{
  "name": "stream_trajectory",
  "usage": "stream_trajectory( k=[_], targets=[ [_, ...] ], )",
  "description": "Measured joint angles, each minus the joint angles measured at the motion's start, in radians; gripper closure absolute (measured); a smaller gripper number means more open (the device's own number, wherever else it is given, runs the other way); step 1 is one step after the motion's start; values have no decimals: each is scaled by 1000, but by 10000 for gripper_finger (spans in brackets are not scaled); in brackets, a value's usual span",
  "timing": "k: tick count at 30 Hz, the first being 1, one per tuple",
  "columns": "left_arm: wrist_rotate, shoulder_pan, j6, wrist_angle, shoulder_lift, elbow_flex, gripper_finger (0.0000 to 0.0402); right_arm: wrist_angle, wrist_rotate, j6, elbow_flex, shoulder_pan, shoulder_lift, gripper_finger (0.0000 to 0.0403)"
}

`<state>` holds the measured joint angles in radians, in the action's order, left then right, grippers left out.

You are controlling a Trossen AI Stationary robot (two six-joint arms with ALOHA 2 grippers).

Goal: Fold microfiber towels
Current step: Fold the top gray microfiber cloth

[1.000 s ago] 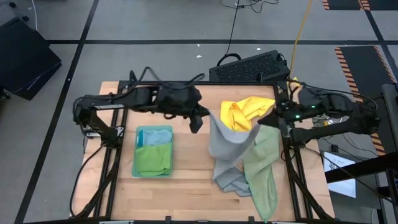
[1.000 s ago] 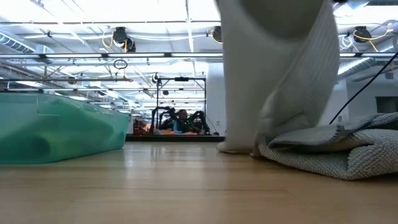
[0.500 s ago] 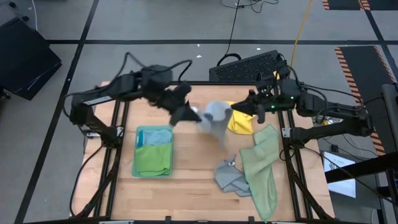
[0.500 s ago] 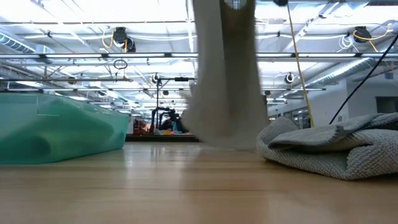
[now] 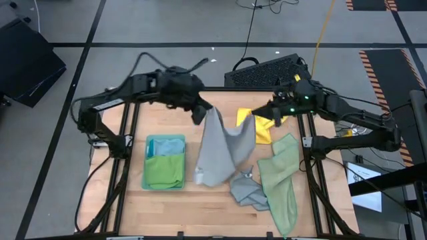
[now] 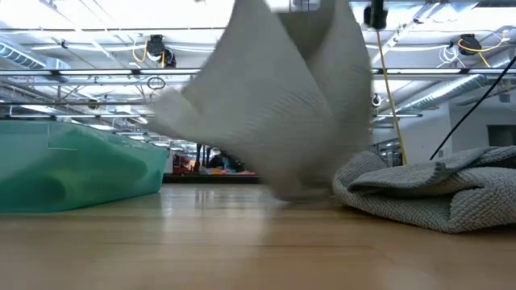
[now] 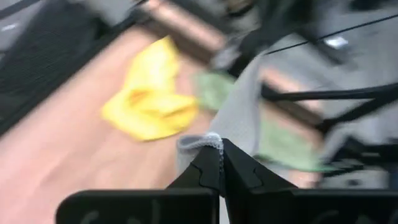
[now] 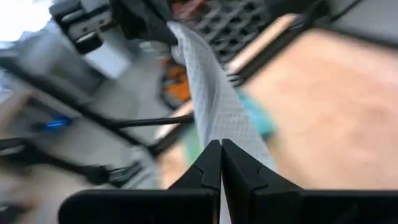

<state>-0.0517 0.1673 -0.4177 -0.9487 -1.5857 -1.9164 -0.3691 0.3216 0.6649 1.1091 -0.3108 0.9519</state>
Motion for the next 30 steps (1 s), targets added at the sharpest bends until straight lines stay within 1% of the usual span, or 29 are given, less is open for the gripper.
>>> stream_trajectory(
  k=[3,6,11,13,15,18,22,24,27,28,29,30],
  targets=[
    [2,67,45,-5,-14,103,399,2,-55,-77,-38,-65,36,403],
    [1,124,66,24,-16,206,398,88,-83,-107,-92,-115,96,403],
    [3,213,150,50,-14,358,398,320,-83,-161,-189,-188,228,403],
    [3,253,181,70,-14,413,398,356,-81,-162,-202,-230,278,403],
    [19,303,185,88,-14,449,395,399,-46,-164,-202,-278,312,403],
    [30,372,185,92,-14,458,398,469,42,-151,-201,-344,343,403],
    [-10,409,193,98,9,438,396,604,127,-79,-201,-382,343,403],
    [-1,411,210,133,37,431,398,642,129,-47,-199,-382,319,403],
    [43,416,232,178,66,430,398,614,130,-5,-200,-382,302,403],
    [31,415,239,199,72,430,397,608,142,16,-201,-382,294,403],
    [-3,414,243,225,80,432,397,610,165,41,-202,-379,278,403],
    [-60,412,244,245,96,432,398,617,194,66,-198,-373,259,403]
  ],
)
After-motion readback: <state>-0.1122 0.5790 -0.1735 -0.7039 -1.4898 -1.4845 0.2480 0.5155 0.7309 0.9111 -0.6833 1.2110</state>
